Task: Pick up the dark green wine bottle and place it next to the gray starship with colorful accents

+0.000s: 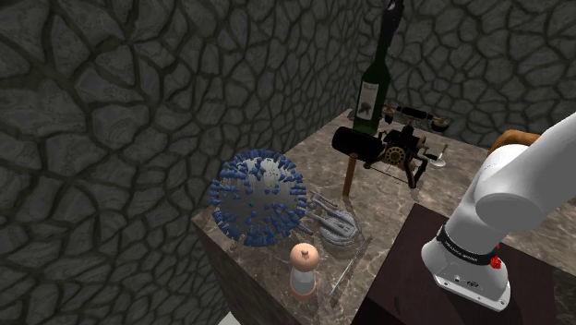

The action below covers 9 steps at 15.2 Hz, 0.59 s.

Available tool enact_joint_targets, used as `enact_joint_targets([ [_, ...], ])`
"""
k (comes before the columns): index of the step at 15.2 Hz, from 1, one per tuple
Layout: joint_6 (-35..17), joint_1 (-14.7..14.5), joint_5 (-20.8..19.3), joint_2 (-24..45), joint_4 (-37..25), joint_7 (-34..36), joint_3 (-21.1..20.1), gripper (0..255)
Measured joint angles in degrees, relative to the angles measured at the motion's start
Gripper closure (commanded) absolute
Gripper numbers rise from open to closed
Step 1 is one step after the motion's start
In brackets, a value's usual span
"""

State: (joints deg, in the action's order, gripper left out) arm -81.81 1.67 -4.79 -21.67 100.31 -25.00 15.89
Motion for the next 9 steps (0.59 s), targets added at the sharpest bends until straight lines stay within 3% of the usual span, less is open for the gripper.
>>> enact_joint_targets([
  [9,-6.9,0.3,-0.7,-2.8,9.7,0.5,0.0,255],
])
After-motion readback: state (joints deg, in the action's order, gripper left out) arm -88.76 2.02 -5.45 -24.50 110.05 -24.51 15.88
